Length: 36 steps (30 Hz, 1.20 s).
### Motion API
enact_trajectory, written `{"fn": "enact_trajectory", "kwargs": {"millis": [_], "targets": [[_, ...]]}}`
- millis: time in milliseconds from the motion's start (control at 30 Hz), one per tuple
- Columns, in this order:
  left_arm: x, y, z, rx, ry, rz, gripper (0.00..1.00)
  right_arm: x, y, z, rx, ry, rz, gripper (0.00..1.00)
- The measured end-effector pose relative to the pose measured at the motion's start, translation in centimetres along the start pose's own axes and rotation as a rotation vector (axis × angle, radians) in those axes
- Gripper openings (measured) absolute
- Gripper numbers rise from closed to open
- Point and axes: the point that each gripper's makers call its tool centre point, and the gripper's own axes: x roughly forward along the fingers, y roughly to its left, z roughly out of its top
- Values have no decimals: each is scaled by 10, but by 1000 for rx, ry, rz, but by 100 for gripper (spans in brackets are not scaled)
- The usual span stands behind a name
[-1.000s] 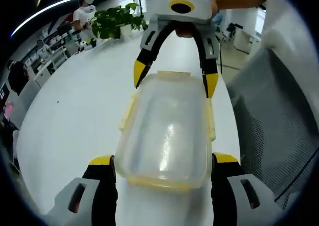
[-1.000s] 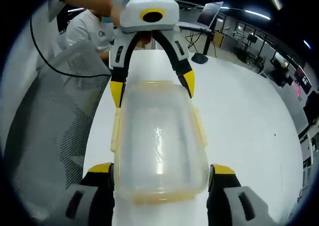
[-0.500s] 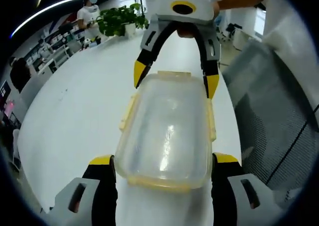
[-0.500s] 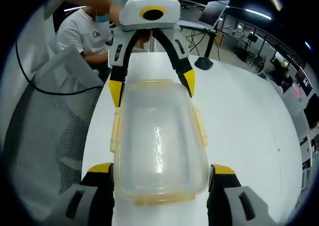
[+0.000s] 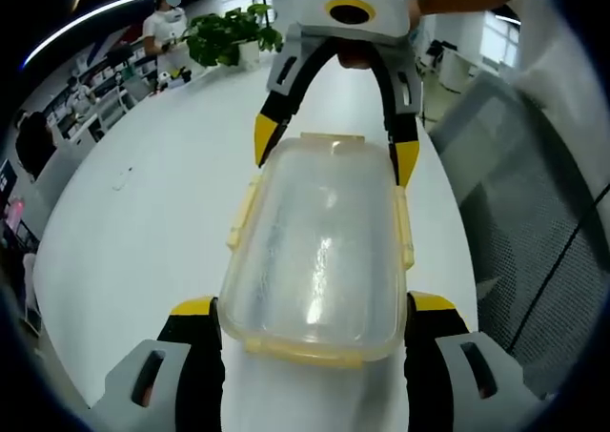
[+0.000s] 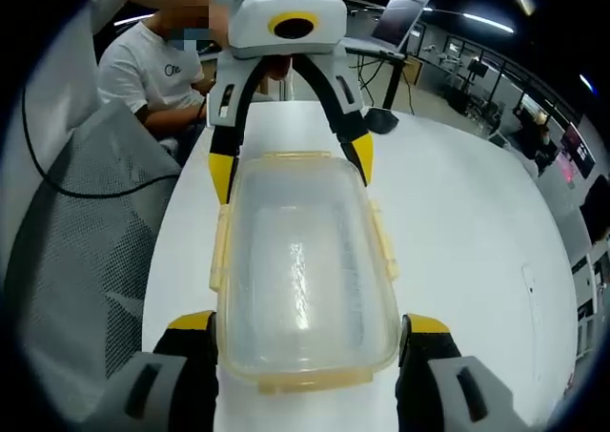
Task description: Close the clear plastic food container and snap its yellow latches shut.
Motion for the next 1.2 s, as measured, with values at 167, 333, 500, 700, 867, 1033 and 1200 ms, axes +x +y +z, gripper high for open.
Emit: {"fn": "enact_trajectory", "kwargs": {"millis": [167,333,500,700,867,1033,1200], "targets": [[3,21,2,-2,7,1,76,2,-21,0,-3,6,0,76],[6,41,5,2,10,-2,76,2,-41,-1,5,-5,-2,76],[9,54,8,-1,6,-3,76,2,-55,-2,3,-7,-1,76],[14,72,13,-5,10,0,77,3,-75,-4,-3,-2,0,76],[16,85,14,-8,6,2,77,4,-88,-5,-2,4,-1,77],[17,86,15,-17,-2,-8,77,3,-89,-5,-7,13,1,77],[17,85,15,-19,0,-9,78,3,-90,-5,-1,4,-3,77]]}}
